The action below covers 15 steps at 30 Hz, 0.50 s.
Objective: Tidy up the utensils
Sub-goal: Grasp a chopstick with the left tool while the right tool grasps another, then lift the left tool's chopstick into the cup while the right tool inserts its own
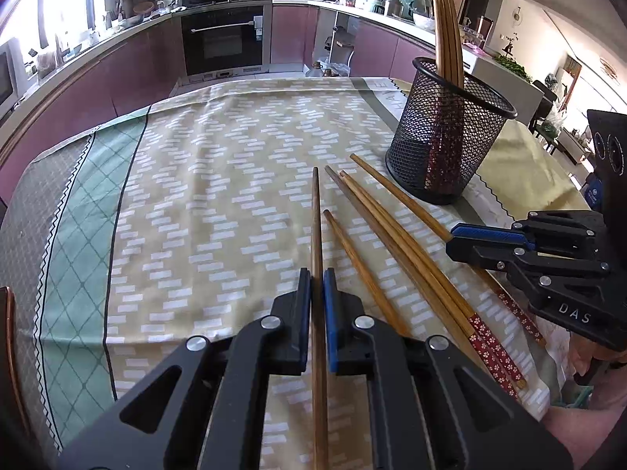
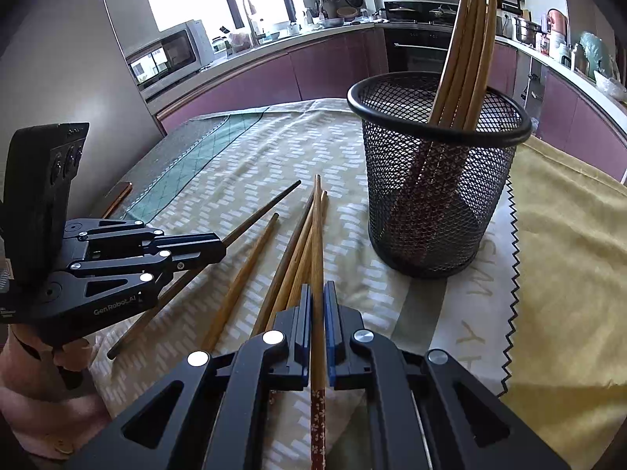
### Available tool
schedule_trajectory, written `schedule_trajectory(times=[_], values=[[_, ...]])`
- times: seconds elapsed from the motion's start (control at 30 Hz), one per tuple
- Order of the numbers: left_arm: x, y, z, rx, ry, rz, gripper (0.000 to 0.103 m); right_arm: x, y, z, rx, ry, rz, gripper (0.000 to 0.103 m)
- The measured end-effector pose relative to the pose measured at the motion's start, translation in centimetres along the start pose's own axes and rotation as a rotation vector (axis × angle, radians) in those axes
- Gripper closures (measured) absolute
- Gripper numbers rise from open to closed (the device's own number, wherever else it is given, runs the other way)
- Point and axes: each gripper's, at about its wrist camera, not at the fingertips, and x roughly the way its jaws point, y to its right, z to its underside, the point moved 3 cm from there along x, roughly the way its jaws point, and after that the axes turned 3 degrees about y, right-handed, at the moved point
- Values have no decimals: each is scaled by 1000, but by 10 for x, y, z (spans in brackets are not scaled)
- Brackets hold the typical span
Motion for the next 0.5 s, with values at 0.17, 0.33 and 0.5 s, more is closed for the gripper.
schedule_trajectory(times=[0.17, 0.33, 0.5], values=[[-21, -1, -5, -15, 31, 60, 96, -21, -1, -4, 6, 51, -46, 98], [-54, 3, -18, -18, 95, 151, 96, -48, -1, -15, 14, 127, -77, 98], [-86, 7, -30, -25, 168, 230, 96, -71, 5, -27, 34, 203, -85, 98]])
